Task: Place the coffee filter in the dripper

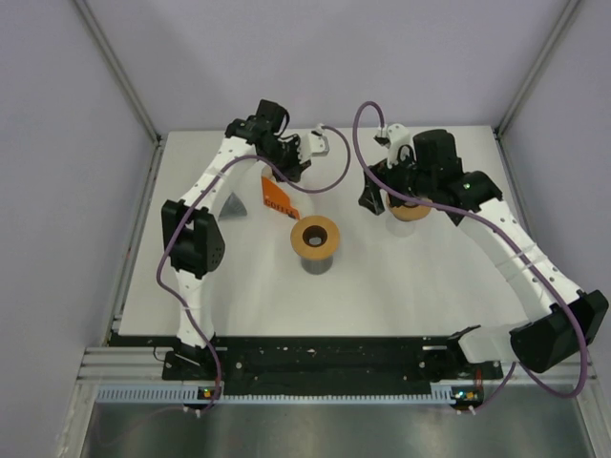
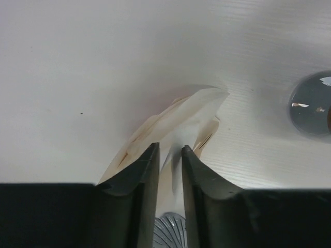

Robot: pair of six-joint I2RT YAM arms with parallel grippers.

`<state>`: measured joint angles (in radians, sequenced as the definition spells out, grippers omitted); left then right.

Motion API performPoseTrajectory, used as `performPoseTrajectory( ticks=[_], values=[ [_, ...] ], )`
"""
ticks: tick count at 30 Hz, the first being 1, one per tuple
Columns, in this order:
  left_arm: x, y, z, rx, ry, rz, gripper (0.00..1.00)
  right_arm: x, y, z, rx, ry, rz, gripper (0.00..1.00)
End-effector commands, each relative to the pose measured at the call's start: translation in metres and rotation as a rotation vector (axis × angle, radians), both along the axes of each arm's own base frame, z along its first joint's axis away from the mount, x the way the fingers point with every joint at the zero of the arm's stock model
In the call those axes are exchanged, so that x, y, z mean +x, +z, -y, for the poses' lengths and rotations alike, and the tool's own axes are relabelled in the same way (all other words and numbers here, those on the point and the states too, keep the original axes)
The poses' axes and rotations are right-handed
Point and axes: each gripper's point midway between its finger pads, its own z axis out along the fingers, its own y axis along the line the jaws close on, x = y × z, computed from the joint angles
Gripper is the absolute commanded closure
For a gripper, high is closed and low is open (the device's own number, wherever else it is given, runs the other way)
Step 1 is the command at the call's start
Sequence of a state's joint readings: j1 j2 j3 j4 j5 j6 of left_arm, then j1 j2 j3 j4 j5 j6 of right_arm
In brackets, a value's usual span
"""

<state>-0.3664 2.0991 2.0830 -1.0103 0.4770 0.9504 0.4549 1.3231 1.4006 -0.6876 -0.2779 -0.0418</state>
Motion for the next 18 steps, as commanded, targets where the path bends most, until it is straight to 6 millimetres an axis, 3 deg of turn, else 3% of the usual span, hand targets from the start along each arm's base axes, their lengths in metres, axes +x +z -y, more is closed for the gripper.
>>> performPoseTrajectory(
  ticks=[1,6,10,12,15,18],
  values=[
    [0.0,0.025,0.006,-0.055,0.023,0.032,0.65,0.005,-0.001,-0.002,0.01,0.009,0.005,0.23],
    [-0.001,0.062,0.01,-0.139,0.082,0.08,0.49,0.006,-0.005,-0.003,0.011,0.012,-0.009,0.23],
    [0.0,0.094,0.008,-0.212,0.18,0.111,0.46,0.005,-0.004,-0.004,0.014,0.013,-0.01,0.23],
    [0.007,0.113,-0.002,-0.263,0.308,0.125,0.45,0.004,-0.005,-0.004,0.013,0.013,-0.012,0.23],
    [0.029,0.143,-0.037,-0.364,0.598,0.177,0.4,0.002,-0.004,-0.002,0.013,0.012,-0.007,0.23],
    [0.049,0.147,-0.102,-0.451,0.932,0.186,0.33,0.001,-0.003,0.0,0.012,0.005,-0.002,0.23]
  ],
)
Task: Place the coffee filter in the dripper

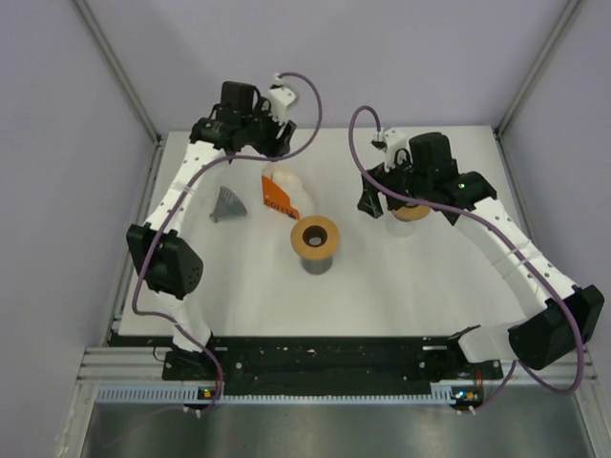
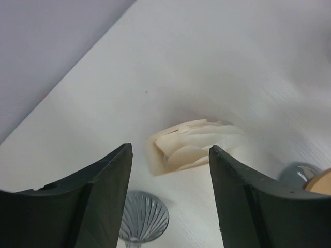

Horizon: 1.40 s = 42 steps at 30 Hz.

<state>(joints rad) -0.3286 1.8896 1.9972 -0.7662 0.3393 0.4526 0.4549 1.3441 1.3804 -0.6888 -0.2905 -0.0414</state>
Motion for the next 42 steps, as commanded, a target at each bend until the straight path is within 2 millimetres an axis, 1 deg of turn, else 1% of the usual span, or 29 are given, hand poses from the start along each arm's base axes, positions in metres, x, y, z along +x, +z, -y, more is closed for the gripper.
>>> performPoseTrajectory(
  ticks=[1,2,4,6,8,9,12,15,16,18,20,23,25,29,32,35,37,42],
  values=[
    [0.037,0.045,-0.103,-0.225,0.574,0.072,0.32,0.001,0.012,0.003,0.024,-0.008,0.039,0.23],
    [0.04,0.039,-0.123,-0.24,0.662,0.053,0.31,0.001,0.012,0.003,0.023,-0.012,0.039,0.23],
    [0.042,0.016,-0.167,-0.259,0.853,-0.002,0.31,0.001,0.011,0.004,0.026,-0.021,0.033,0.23],
    [0.038,-0.014,-0.193,-0.253,0.958,-0.066,0.29,0.002,0.009,0.006,0.021,-0.038,0.028,0.23],
    [0.032,-0.044,-0.206,-0.224,1.007,-0.121,0.27,0.002,0.009,0.008,0.016,-0.057,0.03,0.23],
    [0.03,-0.056,-0.209,-0.206,1.02,-0.139,0.27,0.002,0.009,0.01,0.013,-0.065,0.035,0.23],
    [0.025,-0.069,-0.211,-0.187,1.029,-0.161,0.25,0.001,0.01,0.011,0.015,-0.064,0.037,0.23],
    [0.023,-0.078,-0.205,-0.195,1.005,-0.189,0.22,-0.001,0.011,0.011,0.016,-0.062,0.042,0.23],
    [0.022,-0.084,-0.203,-0.192,0.998,-0.203,0.17,-0.002,0.012,0.012,0.016,-0.064,0.044,0.23],
    [0.021,-0.095,-0.198,-0.171,0.983,-0.226,0.18,-0.002,0.01,0.013,0.014,-0.066,0.039,0.23],
    [0.018,-0.11,-0.195,-0.139,0.972,-0.253,0.21,-0.004,0.01,0.014,0.014,-0.068,0.041,0.23],
    [0.01,-0.138,-0.191,-0.093,0.954,-0.315,0.32,-0.005,0.009,0.015,0.012,-0.068,0.042,0.23],
    [0.004,-0.15,-0.189,-0.06,0.956,-0.357,0.35,-0.005,0.008,0.015,0.012,-0.068,0.041,0.23],
    [0.001,-0.156,-0.197,-0.005,0.967,-0.335,0.4,-0.006,0.009,0.016,0.011,-0.068,0.045,0.23],
    [0.001,-0.162,-0.199,0.092,0.94,-0.303,0.42,-0.006,0.005,0.016,0.008,-0.067,0.036,0.23],
    [-0.009,-0.17,-0.202,0.283,0.904,-0.286,0.43,-0.007,0.005,0.016,0.007,-0.066,0.037,0.23],
    [-0.015,-0.173,-0.206,0.385,0.892,-0.269,0.46,-0.008,0.005,0.016,0.008,-0.067,0.036,0.23],
    [-0.035,-0.18,-0.218,0.532,0.869,-0.268,0.55,-0.008,0.005,0.017,0.006,-0.064,0.044,0.23]
  ],
)
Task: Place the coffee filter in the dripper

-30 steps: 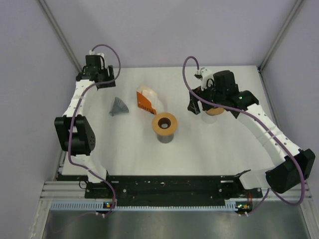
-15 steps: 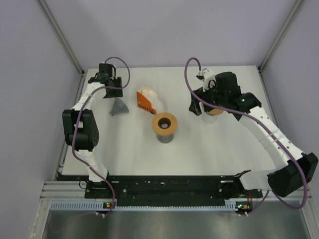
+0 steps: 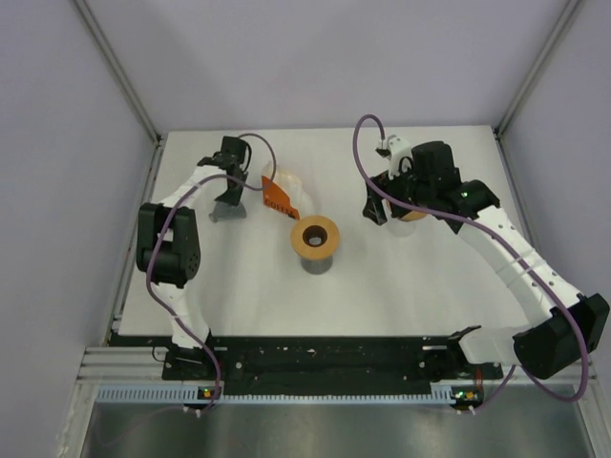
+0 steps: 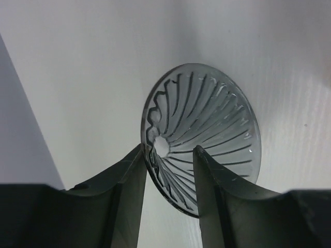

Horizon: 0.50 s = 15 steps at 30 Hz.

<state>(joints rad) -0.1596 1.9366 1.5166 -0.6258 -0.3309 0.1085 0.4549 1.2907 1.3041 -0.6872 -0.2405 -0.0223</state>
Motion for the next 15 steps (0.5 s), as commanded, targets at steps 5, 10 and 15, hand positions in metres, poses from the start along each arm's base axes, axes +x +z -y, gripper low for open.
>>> performPoseTrajectory(
  ticks=[5,10,15],
  values=[
    [-0.027,0.002,-0.036,0.24,-0.016,-0.085,0.76,0.002,0.019,0.002,0.034,-0.007,0.06,0.23],
    [-0.027,0.016,-0.041,0.277,-0.011,-0.056,1.0,0.003,0.018,0.001,0.035,-0.003,0.058,0.23],
    [-0.021,0.052,-0.052,0.286,0.012,0.02,1.0,0.002,0.022,0.003,0.035,-0.006,0.071,0.23]
  ],
)
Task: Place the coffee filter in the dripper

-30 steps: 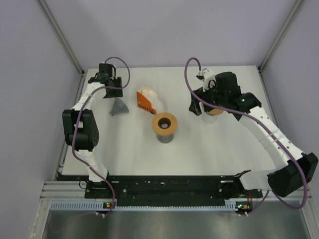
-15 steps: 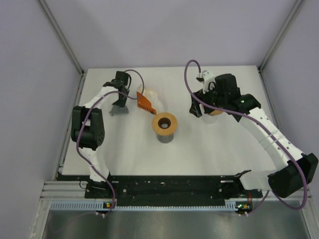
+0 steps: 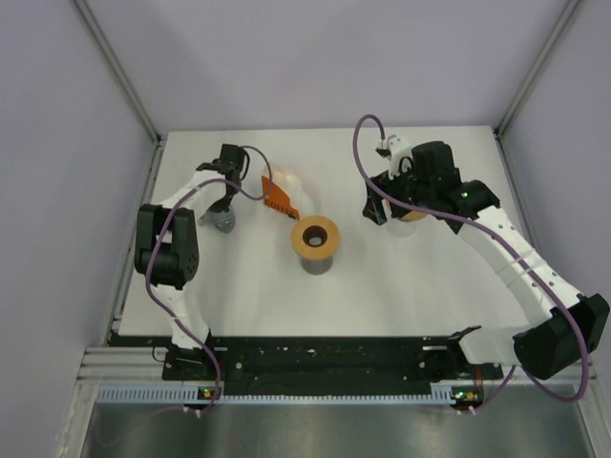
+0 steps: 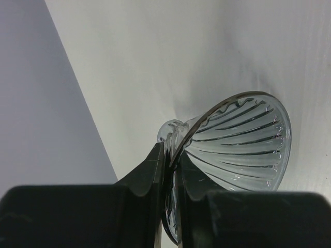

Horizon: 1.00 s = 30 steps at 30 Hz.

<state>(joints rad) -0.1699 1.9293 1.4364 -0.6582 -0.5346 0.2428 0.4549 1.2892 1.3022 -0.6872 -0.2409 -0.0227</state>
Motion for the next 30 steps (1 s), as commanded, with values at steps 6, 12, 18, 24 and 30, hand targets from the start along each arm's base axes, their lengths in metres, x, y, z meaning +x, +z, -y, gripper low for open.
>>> performPoseTrajectory(
  ticks=[6,12,18,24,30],
  values=[
    [0.021,0.144,-0.015,-0.256,0.055,0.323,1.0,0.0,0.029,0.005,0.043,-0.013,0.092,0.22],
    [0.002,0.226,0.074,-0.749,-0.19,0.408,1.0,-0.002,0.033,0.003,0.063,-0.011,0.091,0.22],
    [-0.05,0.254,0.161,-1.07,-0.446,0.21,1.0,-0.002,0.032,0.002,0.065,-0.01,0.093,0.22],
    [-0.115,0.244,0.248,-1.137,-0.743,-0.011,1.0,-0.002,0.027,0.001,0.08,-0.028,0.071,0.22],
    [-0.125,0.221,0.28,-1.142,-0.829,-0.081,1.0,-0.005,0.026,0.002,0.081,-0.029,0.072,0.22]
  ],
)
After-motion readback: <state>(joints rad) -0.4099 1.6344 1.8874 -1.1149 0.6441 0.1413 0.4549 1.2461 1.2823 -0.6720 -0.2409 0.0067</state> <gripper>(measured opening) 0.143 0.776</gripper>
